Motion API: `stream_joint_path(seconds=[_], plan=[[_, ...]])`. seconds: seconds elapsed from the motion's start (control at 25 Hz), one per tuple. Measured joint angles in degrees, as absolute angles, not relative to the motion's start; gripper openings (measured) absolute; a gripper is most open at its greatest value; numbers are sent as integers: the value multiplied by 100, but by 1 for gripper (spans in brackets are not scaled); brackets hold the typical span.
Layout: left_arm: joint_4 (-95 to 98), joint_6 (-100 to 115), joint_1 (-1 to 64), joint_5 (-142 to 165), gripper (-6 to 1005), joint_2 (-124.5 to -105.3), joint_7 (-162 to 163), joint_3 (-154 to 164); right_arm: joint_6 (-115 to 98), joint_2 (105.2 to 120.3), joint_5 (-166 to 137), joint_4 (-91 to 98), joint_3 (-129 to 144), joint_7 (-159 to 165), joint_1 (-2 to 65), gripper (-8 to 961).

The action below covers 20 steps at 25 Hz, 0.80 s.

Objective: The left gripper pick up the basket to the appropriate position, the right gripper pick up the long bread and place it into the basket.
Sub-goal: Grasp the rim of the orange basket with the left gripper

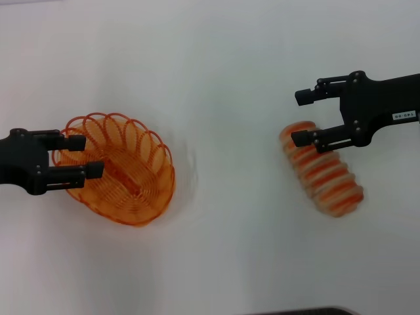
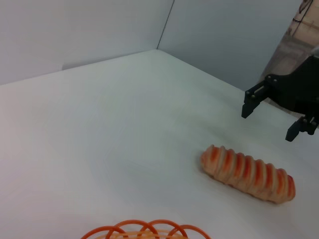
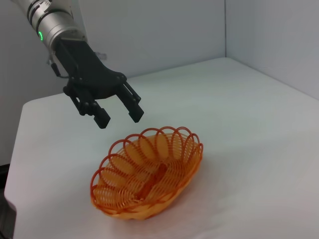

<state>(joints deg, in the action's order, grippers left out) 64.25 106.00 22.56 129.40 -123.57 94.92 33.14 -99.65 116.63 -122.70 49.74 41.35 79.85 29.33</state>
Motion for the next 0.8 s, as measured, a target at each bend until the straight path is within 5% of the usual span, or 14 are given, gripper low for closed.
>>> stream_joint_path(seconds=[0.8], plan=[[6424,10599,2395,12937,688,-12310,9858,3301,-9959,11663,-12279,4973,4148,7988,2936,810]])
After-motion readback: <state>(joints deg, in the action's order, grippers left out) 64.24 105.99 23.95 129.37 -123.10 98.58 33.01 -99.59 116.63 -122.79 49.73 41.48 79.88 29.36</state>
